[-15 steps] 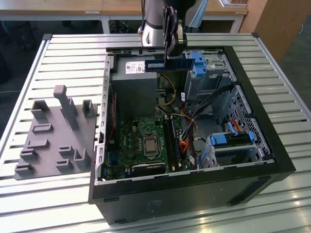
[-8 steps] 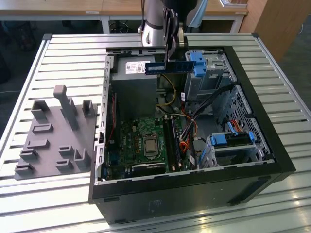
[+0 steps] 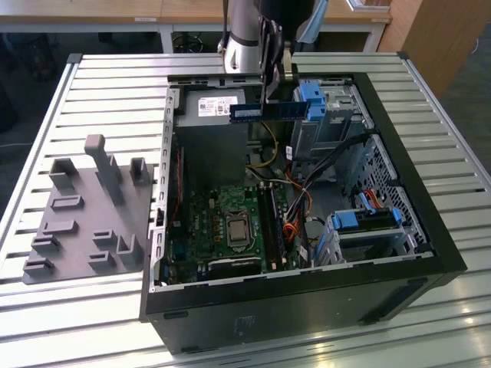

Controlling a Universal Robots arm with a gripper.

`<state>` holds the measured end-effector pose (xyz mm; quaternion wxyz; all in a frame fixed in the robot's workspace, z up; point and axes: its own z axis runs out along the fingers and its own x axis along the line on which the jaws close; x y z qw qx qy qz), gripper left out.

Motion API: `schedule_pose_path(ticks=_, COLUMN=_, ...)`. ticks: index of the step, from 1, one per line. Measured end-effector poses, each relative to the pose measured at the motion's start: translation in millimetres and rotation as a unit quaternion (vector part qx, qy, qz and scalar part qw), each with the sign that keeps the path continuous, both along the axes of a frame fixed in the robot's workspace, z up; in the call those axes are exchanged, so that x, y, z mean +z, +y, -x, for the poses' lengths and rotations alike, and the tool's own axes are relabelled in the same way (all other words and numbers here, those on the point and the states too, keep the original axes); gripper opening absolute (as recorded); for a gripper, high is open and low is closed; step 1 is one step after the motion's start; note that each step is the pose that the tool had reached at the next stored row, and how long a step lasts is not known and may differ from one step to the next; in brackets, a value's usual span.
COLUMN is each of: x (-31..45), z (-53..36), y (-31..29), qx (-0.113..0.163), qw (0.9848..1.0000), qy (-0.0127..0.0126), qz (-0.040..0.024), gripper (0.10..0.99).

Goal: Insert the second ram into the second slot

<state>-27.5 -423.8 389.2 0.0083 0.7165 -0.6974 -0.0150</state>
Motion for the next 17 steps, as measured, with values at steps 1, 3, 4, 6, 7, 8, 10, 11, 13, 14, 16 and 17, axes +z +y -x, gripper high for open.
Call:
schedule_pose_path(ticks=1, x=0.0, z=0.0, y=-0.7, qx=0.000, qw=1.0000, qy=0.0000, qz=0.0000, gripper=0.137)
schedule_pose_path(ticks=3, x=-0.1, z=0.0, y=-2.2, qx=0.000, qw=1.0000, qy=0.0000, qz=0.0001, gripper=0.137)
schedule_pose_path(ticks=4, x=-0.2, z=0.0, y=-3.0, qx=0.000, qw=1.0000, qy=0.0000, qz=0.0000, gripper=0.137)
schedule_pose_path(ticks=6, x=-0.3, z=0.0, y=-4.6, qx=0.000, qw=1.0000, qy=0.0000, qz=0.0000, gripper=0.137)
schedule_pose_path(ticks=7, x=-0.3, z=0.0, y=-5.4, qx=0.000, qw=1.0000, qy=0.0000, qz=0.0000, gripper=0.137)
schedule_pose_path(ticks=8, x=-0.3, z=0.0, y=-6.2, qx=0.000, qw=1.0000, qy=0.0000, qz=0.0000, gripper=0.137)
schedule_pose_path(ticks=10, x=-0.4, z=0.0, y=-7.8, qx=0.000, qw=1.0000, qy=0.0000, qz=0.0000, gripper=0.137)
schedule_pose_path(ticks=11, x=-0.4, z=0.0, y=-8.6, qx=0.000, qw=1.0000, qy=0.0000, qz=0.0000, gripper=0.137)
schedule_pose_path(ticks=13, x=-0.4, z=0.0, y=-9.9, qx=0.000, qw=1.0000, qy=0.0000, qz=0.0000, gripper=0.137)
schedule_pose_path(ticks=14, x=-0.5, z=0.0, y=-10.6, qx=0.000, qw=1.0000, qy=0.0000, qz=0.0000, gripper=0.137)
schedule_pose_path(ticks=16, x=-0.5, z=0.0, y=-11.9, qx=0.000, qw=1.0000, qy=0.0000, qz=0.0000, gripper=0.137)
schedule_pose_path(ticks=17, x=-0.5, z=0.0, y=-12.6, qx=0.000, qw=1.0000, qy=0.0000, qz=0.0000, gripper=0.137)
